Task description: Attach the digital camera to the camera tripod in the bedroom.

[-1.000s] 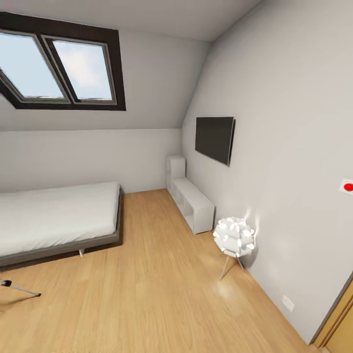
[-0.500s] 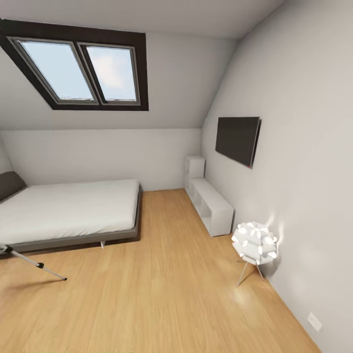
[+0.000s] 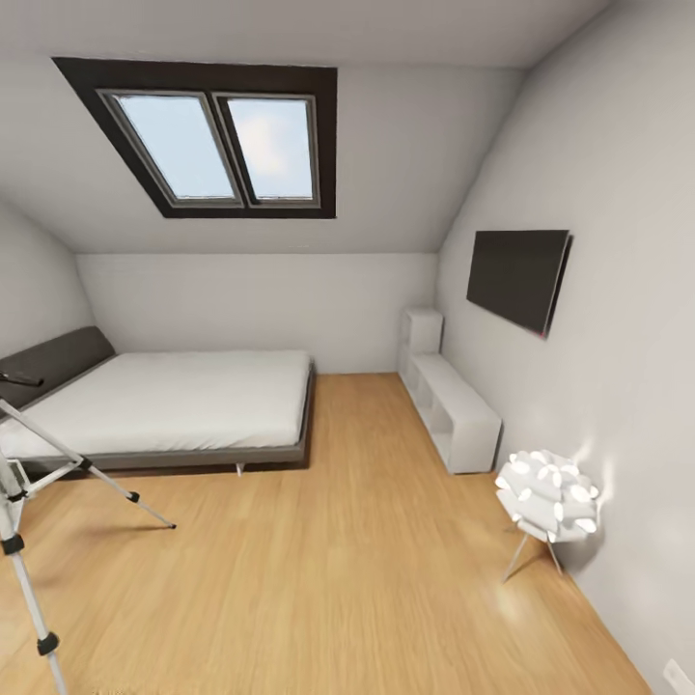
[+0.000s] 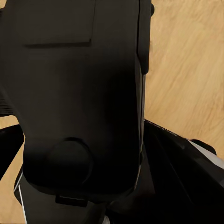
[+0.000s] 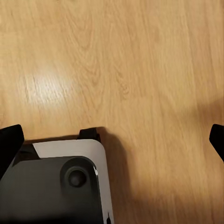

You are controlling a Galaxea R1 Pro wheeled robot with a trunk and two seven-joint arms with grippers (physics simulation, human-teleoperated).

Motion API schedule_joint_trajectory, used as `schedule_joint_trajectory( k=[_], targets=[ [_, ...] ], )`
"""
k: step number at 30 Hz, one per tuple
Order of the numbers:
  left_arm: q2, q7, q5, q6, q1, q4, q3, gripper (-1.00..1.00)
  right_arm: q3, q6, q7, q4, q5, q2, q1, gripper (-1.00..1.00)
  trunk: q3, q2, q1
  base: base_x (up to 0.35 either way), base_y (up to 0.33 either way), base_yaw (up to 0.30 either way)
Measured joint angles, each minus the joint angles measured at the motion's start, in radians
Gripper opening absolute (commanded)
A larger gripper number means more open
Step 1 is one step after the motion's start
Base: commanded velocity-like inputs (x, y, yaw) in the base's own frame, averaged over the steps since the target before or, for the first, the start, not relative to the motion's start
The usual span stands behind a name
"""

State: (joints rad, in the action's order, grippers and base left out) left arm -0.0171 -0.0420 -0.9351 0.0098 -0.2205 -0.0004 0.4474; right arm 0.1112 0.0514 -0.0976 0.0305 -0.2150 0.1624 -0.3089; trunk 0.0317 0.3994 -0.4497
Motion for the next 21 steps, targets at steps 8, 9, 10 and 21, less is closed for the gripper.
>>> schedule_joint_trajectory(
  k=[8,9,10,21],
  targets=[
    [0.0,0.0,0.0,0.0,0.0,0.0,0.0,-1.0,0.0,0.0,0.0,0.0,0.0,0.0,0.0,1.0,0.0,0.0,0.0,0.0,0.0,0.272],
    [0.0,0.0,0.0,0.0,0.0,0.0,0.0,-1.0,0.0,0.0,0.0,0.0,0.0,0.0,0.0,1.0,0.0,0.0,0.0,0.0,0.0,0.272],
    [0.0,0.0,0.0,0.0,0.0,0.0,0.0,-1.0,0.0,0.0,0.0,0.0,0.0,0.0,0.0,1.0,0.0,0.0,0.0,0.0,0.0,0.272],
    [0.0,0.0,-0.001,0.0,0.0,0.0,0.0,-1.0,0.001,-0.001,-0.001,0.0,0.0,-0.001,0.0,1.0,0.0,0.0,0.0,0.0,0.0,0.272]
  ],
)
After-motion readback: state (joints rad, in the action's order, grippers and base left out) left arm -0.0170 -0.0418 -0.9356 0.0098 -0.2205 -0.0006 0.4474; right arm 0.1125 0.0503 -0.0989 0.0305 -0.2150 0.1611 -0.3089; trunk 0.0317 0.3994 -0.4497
